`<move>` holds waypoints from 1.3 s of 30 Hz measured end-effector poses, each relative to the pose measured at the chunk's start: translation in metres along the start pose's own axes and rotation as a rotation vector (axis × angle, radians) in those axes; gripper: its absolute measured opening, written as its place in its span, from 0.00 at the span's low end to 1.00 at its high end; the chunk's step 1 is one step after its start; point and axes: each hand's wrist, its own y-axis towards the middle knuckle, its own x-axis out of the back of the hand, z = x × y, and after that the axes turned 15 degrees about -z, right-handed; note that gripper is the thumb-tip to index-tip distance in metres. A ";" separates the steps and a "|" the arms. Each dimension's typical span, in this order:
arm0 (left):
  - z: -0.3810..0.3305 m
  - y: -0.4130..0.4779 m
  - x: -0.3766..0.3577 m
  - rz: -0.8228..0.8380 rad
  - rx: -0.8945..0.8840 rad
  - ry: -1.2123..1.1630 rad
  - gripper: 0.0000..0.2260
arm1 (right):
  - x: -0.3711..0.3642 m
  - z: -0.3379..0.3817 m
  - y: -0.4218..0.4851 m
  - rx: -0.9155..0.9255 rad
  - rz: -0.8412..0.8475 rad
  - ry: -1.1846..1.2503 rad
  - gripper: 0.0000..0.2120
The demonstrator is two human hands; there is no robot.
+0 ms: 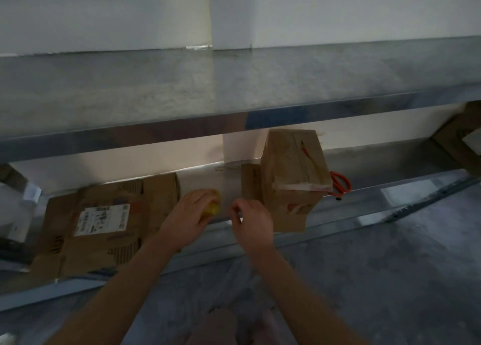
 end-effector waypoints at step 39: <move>-0.148 0.033 -0.066 -0.114 0.188 -0.241 0.26 | 0.126 -0.082 0.018 0.176 -0.187 -0.164 0.21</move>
